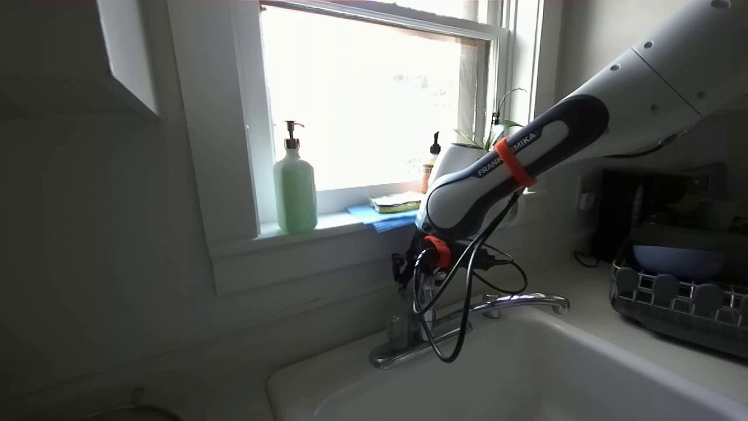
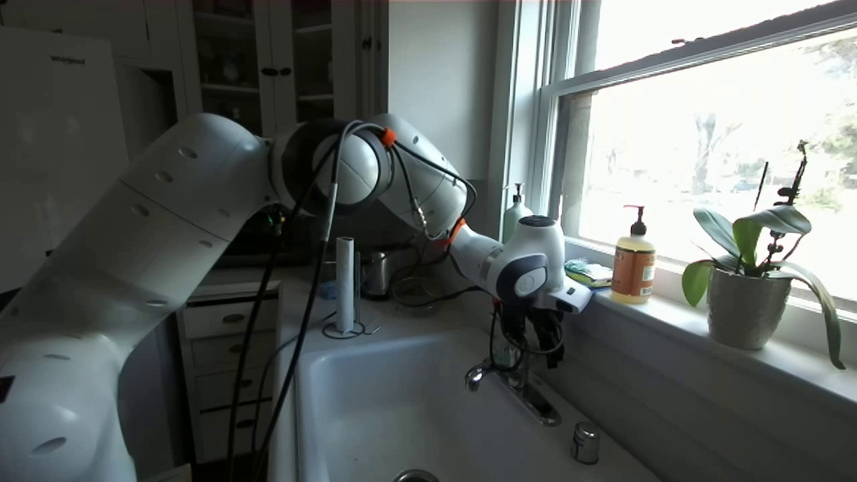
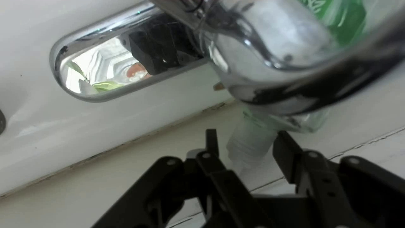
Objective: Move the soap bottle from the sink to the windowsill
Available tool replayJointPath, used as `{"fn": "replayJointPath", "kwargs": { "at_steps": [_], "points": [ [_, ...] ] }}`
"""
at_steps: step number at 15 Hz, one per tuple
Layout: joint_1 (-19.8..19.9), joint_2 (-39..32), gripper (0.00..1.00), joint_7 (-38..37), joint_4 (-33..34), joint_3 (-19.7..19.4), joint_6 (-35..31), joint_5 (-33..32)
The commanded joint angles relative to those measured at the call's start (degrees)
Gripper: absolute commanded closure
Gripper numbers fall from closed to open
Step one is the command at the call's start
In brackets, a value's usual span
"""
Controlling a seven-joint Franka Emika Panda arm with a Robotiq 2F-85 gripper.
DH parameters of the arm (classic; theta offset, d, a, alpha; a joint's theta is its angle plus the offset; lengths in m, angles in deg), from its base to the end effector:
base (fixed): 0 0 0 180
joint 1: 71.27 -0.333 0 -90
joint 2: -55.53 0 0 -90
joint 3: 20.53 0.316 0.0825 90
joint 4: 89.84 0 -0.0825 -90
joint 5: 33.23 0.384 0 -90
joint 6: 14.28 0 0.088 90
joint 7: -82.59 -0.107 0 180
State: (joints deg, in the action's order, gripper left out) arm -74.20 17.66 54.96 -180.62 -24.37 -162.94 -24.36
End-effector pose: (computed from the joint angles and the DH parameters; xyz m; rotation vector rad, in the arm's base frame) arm 0.7297 -0.0062 0.2868 -2.8283 0.8667 -0.4885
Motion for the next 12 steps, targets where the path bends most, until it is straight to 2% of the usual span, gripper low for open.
{"fn": "replayJointPath", "kwargs": {
  "at_steps": [1,3,8,12],
  "points": [
    [0.55,-2.00,0.77,0.63,2.72,0.78,0.36,1.90],
    [0.56,-1.91,0.87,0.48,2.99,0.90,0.52,2.23],
    [0.94,-1.01,0.92,0.00,3.53,2.15,1.55,5.06],
    [1.73,1.46,0.93,1.63,2.09,4.76,0.76,8.77]
  ]
}}
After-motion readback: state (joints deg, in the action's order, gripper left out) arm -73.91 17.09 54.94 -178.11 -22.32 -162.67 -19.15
